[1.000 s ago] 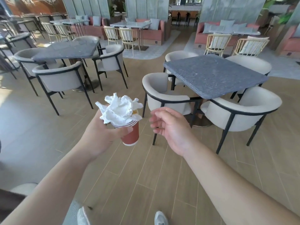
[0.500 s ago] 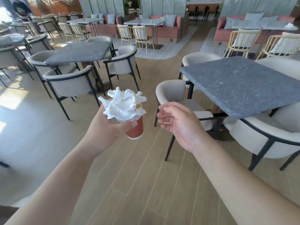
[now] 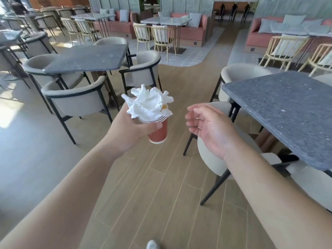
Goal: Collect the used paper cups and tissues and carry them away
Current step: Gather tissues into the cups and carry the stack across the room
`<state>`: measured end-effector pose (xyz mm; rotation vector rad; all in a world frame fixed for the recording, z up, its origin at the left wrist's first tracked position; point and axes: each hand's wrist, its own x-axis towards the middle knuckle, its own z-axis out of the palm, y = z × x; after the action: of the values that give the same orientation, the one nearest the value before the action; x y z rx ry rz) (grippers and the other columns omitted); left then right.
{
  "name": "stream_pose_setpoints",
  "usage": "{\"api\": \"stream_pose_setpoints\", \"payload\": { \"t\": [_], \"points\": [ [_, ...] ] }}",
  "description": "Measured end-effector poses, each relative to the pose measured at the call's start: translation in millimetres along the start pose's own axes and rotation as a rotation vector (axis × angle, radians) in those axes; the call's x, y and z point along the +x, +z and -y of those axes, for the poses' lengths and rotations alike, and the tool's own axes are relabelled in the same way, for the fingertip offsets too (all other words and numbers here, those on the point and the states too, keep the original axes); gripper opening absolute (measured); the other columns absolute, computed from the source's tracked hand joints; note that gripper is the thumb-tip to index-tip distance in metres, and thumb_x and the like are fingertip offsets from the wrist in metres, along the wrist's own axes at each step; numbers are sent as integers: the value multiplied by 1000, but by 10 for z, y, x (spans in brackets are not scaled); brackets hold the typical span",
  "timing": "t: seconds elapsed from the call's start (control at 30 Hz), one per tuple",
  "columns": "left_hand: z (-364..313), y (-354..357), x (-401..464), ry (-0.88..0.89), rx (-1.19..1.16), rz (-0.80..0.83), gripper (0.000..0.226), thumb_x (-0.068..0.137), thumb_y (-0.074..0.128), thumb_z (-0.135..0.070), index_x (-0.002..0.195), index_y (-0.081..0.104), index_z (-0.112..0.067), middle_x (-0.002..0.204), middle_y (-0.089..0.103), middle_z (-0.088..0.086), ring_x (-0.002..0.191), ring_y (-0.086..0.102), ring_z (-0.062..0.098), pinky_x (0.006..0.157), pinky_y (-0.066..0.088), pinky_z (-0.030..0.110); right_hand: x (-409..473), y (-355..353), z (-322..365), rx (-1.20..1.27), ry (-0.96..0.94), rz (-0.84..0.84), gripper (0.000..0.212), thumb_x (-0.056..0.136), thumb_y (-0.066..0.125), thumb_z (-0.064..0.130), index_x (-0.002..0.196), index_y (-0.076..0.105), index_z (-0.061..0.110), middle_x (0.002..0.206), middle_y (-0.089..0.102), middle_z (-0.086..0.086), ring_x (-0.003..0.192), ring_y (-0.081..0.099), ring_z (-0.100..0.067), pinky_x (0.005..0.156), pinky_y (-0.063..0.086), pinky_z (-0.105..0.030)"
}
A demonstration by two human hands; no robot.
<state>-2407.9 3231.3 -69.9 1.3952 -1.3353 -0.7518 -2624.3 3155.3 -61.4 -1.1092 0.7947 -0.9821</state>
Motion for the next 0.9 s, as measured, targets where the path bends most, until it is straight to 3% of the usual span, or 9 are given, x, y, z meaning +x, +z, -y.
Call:
{"api": "stream_pose_setpoints", "payload": {
  "t": [0.17,0.37,0.5,0.63,0.77,0.9],
  "points": [
    [189,-435,868,44,-51,38,58,74,87,-18,119,64,-46,119,75,-14,111,70,4,83,56,18,831,460,-43,-2,-31,18,18,88,51,12,87,69,15,74,67,-1,65,61,-14,62,48,-25],
    [574,-639,1723,-13,-59,51,70,70,88,-23,132,58,-32,123,73,-12,114,69,6,92,54,32,1741,530,-109,33,-12,-28,16,82,55,18,88,69,15,76,68,-2,66,62,-15,62,49,-26],
    [784,-665,2371,-18,-44,70,67,72,86,-22,132,58,-32,124,73,-13,114,69,5,91,53,31,2463,431,-169,71,-5,-33,19,77,56,23,88,70,16,77,68,-3,67,63,-15,62,50,-26],
    [947,-628,3165,-14,0,76,64,73,85,-19,131,61,-28,123,74,-10,114,70,8,91,53,30,3322,314,-200,120,-7,-20,16,86,54,18,90,69,14,78,68,-3,68,63,-15,64,49,-28],
    [1017,-548,4084,-27,39,58,67,72,86,-23,133,61,-28,122,74,-9,114,70,11,95,56,39,4202,164,-71,121,14,4,18,93,49,12,92,68,13,77,68,-2,67,62,-15,63,49,-27],
    [998,-412,4933,24,54,91,55,78,83,-16,127,64,-33,119,75,-13,110,70,4,83,56,22,4958,-70,81,120,22,14,19,93,48,10,92,68,13,76,67,-2,66,61,-14,63,49,-27]
  ]
}}
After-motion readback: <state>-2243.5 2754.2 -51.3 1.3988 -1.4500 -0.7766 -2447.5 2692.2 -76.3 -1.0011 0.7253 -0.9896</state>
